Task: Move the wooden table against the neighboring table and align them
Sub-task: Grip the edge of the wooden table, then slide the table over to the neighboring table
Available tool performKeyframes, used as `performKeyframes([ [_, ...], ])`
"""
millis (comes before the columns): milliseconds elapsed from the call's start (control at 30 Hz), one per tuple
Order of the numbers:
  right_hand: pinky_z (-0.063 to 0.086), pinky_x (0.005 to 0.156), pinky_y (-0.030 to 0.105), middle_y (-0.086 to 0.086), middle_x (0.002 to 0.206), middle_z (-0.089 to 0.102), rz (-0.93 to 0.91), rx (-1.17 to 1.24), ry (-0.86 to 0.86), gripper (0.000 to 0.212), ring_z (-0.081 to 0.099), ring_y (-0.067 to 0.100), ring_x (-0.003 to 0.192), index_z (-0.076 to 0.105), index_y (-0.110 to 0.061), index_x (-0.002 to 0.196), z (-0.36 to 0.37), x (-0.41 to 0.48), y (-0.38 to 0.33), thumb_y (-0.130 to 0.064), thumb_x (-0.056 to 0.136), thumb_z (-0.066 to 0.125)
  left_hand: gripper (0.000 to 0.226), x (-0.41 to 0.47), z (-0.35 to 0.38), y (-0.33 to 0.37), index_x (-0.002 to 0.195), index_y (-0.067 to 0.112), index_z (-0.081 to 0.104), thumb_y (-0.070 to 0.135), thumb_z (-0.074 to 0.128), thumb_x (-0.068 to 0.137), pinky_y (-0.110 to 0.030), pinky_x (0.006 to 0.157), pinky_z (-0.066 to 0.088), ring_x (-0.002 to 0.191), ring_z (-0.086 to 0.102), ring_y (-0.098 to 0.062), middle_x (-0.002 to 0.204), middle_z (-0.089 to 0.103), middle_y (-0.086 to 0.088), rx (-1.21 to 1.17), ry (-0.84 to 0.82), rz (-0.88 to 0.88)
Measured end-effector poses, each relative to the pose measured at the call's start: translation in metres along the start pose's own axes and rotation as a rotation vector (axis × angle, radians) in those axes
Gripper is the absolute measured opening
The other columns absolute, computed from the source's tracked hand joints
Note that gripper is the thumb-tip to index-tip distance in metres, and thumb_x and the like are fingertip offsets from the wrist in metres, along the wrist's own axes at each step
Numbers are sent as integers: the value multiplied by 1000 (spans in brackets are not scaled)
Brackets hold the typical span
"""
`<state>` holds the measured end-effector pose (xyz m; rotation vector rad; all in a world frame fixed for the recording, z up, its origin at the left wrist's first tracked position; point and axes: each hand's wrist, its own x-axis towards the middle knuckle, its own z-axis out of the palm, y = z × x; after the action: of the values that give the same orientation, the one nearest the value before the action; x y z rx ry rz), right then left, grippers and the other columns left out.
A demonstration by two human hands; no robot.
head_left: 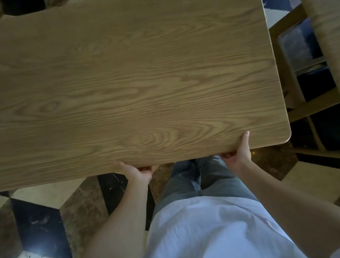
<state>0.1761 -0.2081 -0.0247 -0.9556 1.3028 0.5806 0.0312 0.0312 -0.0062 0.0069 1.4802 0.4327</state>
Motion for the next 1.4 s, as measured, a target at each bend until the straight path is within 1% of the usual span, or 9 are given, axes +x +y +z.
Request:
performKeyframes([
  [67,46,96,56,13,137,49,-11,-3,18,84,54,36,116,33,-17,142,2,0,0,-63,79,63,85,-1,2,0,155,26,24,75,45,89,-60,110,34,134,40,-42,150,37,-18,3,40,-11],
  [167,47,93,54,12,136,50,-20,-25,38,84,55,35,114,34,-16,141,5,-3,0,-64,78,62,81,-2,5,1,155,26,25,73,43,91,-59,107,37,133,41,-41,150,38,-18,10,68,-7],
  [333,47,95,56,14,137,49,-23,-19,16,86,54,36,116,33,-16,141,4,-3,0,-65,77,63,83,-6,7,1,154,23,27,74,43,91,-59,103,39,133,42,-40,147,40,-17,25,86,-26],
  [667,46,96,59,15,138,46,-20,-7,26,87,51,38,120,28,-14,143,6,-6,-1,-62,79,62,79,-9,7,2,155,24,24,68,45,94,-58,112,33,135,40,-39,149,38,-17,15,64,-8],
  [900,45,96,59,15,139,45,-19,-4,29,83,51,37,120,29,-14,142,4,-6,-5,-60,81,61,73,-7,8,-1,154,26,26,67,41,96,-58,110,33,135,39,-39,150,38,-16,57,62,13],
  [1067,48,93,58,15,137,47,-17,-12,10,82,53,38,118,32,-14,141,2,-6,-9,-61,81,62,71,-9,9,-3,153,25,30,67,39,97,-57,111,34,134,41,-39,149,40,-15,61,46,4],
  [1167,50,88,55,15,136,48,-16,-10,-2,80,53,37,117,33,-15,140,-2,-6,-13,-60,81,62,73,-15,9,-9,152,24,31,69,37,96,-57,109,35,133,43,-39,148,41,-16,57,55,4],
  [1300,49,92,57,15,136,48,-14,-6,-5,79,52,38,117,33,-15,140,-4,-6,-22,-60,81,63,74,-18,11,-20,154,23,28,70,36,96,-58,111,34,134,41,-39,149,39,-16,48,68,13],
  [1400,50,87,55,16,135,48,-12,-20,-20,78,53,38,116,34,-15,139,-9,-6,-31,-59,82,62,74,-20,12,-28,154,23,27,69,36,96,-58,111,34,134,40,-39,150,39,-16,31,91,8],
])
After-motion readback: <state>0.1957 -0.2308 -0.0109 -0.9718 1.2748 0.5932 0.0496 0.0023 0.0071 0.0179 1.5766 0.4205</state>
